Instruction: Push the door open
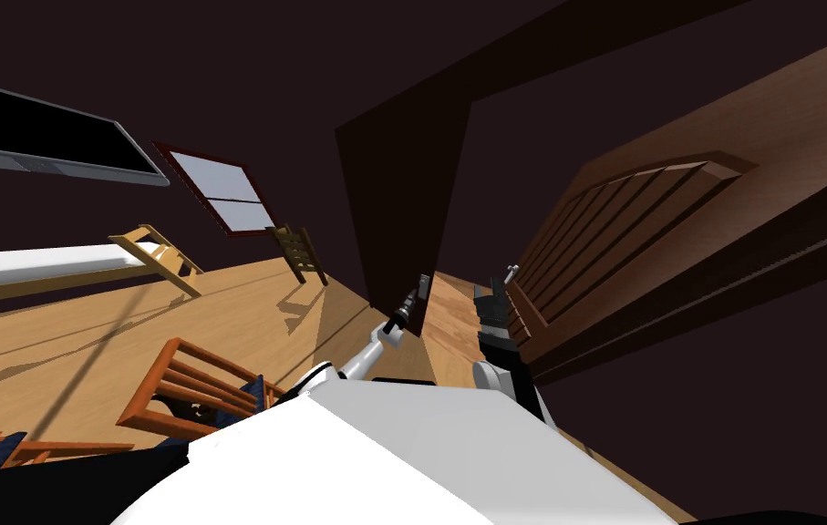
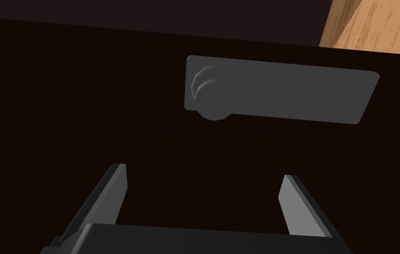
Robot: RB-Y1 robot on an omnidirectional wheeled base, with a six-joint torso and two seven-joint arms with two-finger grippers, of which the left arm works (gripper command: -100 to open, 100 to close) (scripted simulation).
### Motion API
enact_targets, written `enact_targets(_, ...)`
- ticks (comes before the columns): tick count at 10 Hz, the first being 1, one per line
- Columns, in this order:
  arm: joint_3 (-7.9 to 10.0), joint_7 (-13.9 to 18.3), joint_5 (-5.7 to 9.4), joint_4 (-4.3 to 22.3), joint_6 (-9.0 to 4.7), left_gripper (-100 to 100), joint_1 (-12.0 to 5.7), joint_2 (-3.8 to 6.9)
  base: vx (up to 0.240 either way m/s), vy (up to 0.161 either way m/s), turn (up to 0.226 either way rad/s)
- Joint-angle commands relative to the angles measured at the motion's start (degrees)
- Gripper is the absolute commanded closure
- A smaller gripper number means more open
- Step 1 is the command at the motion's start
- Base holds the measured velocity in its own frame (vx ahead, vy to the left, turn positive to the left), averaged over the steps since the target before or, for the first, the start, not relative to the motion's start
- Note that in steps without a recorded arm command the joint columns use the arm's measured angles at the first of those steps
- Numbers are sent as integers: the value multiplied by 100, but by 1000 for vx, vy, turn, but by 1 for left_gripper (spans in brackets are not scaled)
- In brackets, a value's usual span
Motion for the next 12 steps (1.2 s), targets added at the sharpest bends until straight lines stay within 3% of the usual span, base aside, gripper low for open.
enact_targets(1,-13,-5,16,168,-33,-100,-92,-53,79,50,-19)
enact_targets(3,-65,-27,56,364,-14,-100,-209,-138,71,63,-47)
enact_targets(4,-43,-14,45,352,-40,-100,-204,-121,47,41,-22)
enact_targets(5,-26,-15,46,386,-51,-100,-221,61,91,-25,-20)
enact_targets(8,17,-18,42,419,-63,-100,-235,211,183,-101,-26)
enact_targets(10,48,-20,39,442,-72,-100,-245,151,222,-91,-27)
enact_targets(12,81,-22,36,467,-81,-100,-255,-81,194,-94,-24)
